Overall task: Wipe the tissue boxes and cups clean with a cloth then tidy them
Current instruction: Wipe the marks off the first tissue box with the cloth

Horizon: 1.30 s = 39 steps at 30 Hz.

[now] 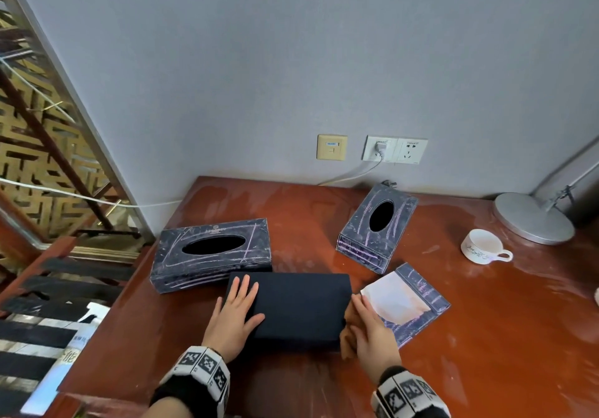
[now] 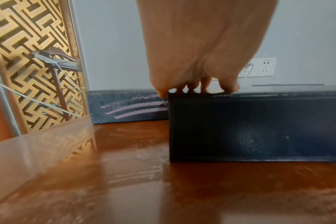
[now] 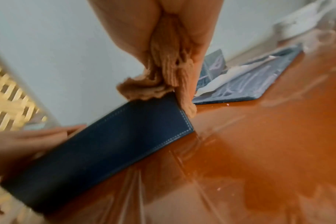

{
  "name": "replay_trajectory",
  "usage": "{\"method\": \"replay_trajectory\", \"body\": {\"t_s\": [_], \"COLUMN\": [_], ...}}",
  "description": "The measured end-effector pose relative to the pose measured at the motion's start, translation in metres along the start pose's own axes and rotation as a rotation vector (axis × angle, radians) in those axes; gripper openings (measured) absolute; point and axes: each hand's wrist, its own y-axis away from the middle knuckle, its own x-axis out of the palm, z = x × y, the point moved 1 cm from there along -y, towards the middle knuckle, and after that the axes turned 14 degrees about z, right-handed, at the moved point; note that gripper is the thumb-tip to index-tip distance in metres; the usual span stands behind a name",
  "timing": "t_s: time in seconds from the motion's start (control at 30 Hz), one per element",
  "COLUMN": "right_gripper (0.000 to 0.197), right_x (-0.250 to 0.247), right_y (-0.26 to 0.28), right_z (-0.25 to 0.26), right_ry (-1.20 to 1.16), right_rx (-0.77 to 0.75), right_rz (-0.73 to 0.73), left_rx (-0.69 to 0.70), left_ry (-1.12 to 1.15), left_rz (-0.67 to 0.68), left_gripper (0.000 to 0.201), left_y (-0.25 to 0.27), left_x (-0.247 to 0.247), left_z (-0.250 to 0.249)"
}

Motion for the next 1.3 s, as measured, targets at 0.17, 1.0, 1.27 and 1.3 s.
{"method": "replay_trajectory", "body": {"t_s": [0.17, 1.0, 1.27, 1.3], "right_gripper": [0.050, 0.032, 0.019, 0.019], "right_x": [-0.017, -0.099, -0.085, -0.082], "right_y": [0.007, -0.021, -0.017, -0.019], "right_z": [-0.010, 0.057, 0.053, 0.049], "right_ry": [-0.106, 0.078, -0.068, -0.106], "right_rx": [0.043, 0.247, 0.134, 0.100], "right_rz": [-0.046, 0.126, 0.082, 0.084], "left_rx": [0.042, -0.106, -0.105, -0.083], "left_ry": [0.357, -0.082, -0.035, 0.043], "left_rz": [-0.104, -0.013, 0.032, 0.037], "left_gripper": [0.097, 0.115, 0.095, 0.091], "left_y": [0.016, 0.046, 0.033, 0.030], "left_x": [0.014, -0.077, -0.067, -0.066], "left_z": [0.027, -0.008, 0.003, 0.005]}}
